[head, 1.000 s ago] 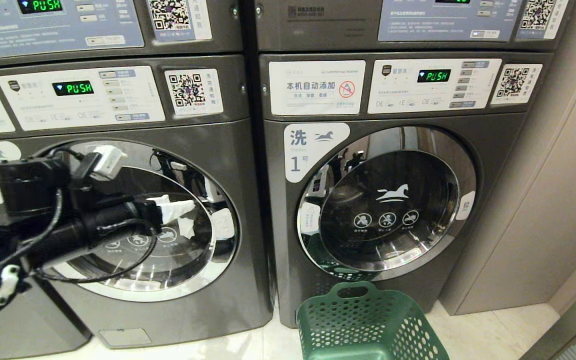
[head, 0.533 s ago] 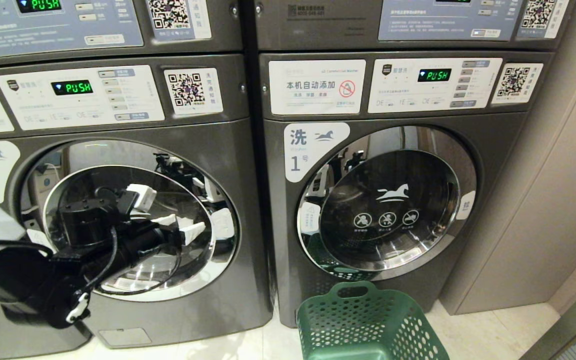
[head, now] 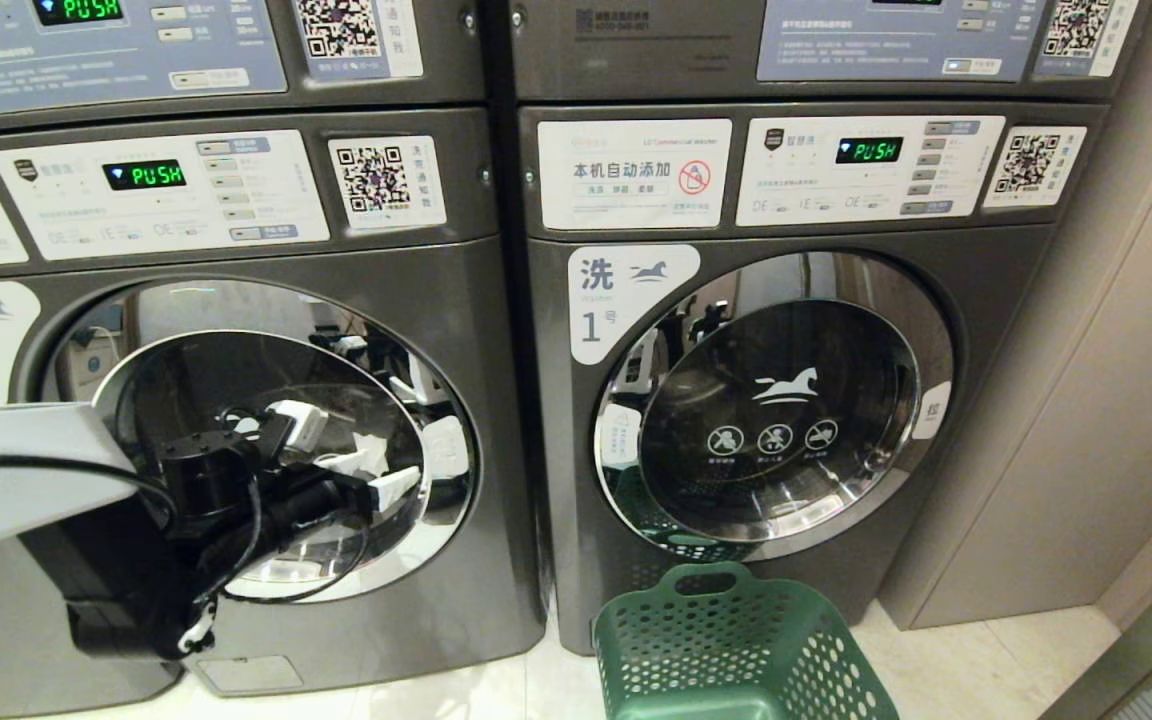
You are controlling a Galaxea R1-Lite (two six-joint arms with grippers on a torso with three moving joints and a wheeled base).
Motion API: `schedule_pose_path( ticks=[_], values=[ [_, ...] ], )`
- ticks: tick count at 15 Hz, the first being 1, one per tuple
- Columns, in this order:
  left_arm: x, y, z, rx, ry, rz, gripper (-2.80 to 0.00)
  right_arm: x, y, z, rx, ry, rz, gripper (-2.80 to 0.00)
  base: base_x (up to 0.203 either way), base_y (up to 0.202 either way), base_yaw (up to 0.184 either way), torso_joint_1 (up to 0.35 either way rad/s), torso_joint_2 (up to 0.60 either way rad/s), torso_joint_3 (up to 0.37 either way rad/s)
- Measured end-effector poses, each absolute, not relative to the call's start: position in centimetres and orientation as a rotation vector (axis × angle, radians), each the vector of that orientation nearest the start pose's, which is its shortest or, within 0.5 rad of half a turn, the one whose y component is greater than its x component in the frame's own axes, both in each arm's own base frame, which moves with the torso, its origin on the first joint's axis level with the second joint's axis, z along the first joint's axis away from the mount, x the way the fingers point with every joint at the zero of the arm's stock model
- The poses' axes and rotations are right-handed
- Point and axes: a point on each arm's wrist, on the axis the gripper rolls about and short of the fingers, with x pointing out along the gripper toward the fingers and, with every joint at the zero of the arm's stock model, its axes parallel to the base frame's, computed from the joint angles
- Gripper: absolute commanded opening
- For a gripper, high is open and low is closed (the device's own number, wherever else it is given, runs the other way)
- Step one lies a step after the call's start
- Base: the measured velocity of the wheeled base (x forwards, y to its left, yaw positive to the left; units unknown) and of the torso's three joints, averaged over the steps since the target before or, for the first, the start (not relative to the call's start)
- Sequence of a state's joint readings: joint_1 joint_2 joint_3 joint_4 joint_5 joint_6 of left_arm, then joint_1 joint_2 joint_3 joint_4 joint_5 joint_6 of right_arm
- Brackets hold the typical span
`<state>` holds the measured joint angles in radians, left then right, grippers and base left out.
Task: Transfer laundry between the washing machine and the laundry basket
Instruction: Open the lid of the washing machine
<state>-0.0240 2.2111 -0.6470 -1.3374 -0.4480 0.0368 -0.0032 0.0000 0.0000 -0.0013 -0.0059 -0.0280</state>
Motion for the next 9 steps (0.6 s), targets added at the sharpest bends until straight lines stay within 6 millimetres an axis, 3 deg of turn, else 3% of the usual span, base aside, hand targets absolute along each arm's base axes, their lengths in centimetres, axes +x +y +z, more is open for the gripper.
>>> schedule_pose_path(
  ticks=[9],
  values=[
    [39.3,-1.8,2.3,-0.015,0.176,-0.556,0.00,-2.3,0.0,7.6,-0.028,-0.001,-0.009,-2.80,0.000,0.000,0.000,0.000,0.00,0.000]
  ],
)
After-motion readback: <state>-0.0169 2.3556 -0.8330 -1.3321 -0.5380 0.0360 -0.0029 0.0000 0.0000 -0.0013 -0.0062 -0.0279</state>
